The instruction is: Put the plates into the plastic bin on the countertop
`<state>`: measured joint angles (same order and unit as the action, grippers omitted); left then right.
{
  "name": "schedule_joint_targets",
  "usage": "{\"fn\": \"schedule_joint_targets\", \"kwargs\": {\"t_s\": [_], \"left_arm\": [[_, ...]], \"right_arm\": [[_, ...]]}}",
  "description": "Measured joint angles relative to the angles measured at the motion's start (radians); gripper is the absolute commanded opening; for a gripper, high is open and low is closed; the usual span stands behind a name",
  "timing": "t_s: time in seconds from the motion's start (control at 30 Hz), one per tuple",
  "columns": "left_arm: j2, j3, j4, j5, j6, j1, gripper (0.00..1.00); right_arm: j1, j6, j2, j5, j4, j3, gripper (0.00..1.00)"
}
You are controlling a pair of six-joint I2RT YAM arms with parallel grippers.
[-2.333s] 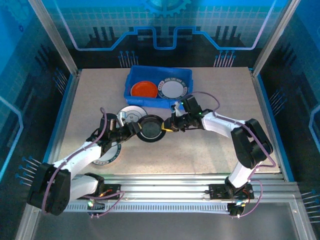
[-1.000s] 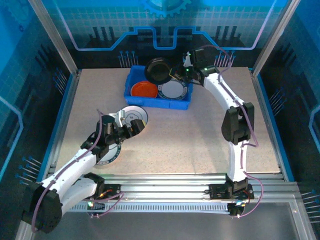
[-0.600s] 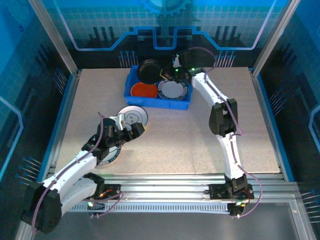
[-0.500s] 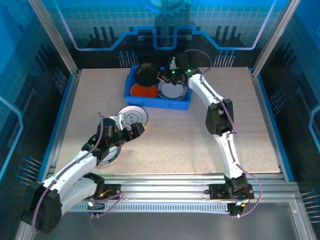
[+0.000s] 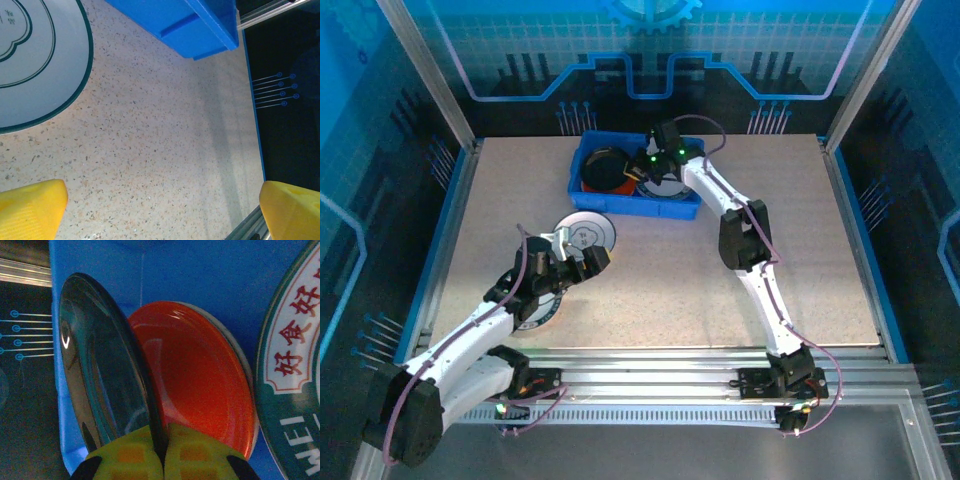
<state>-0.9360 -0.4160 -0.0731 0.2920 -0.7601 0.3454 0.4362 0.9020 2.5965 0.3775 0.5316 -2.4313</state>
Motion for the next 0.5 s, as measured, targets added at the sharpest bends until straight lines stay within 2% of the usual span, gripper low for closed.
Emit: {"fn": "schedule_joint_targets", "kwargs": {"t_s": [0.23, 0.33, 0.5], "left_arm": [[-0.012, 0.008, -0.015, 0.000, 0.000, 0.000, 0.99], [-0.025, 0.010, -0.017, 0.000, 0.000, 0.000, 0.99], [-0.033, 0.011, -0.023, 0.000, 0.000, 0.000, 0.99]], "right_arm": [[0.003, 0.006, 0.020, -0.002, 0.000, -0.012, 0.00], [0.004, 0.009, 0.029, -0.003, 0.000, -0.013, 0.07], [0.013, 0.011, 0.046, -0.005, 0.003, -0.014, 0.25]]}}
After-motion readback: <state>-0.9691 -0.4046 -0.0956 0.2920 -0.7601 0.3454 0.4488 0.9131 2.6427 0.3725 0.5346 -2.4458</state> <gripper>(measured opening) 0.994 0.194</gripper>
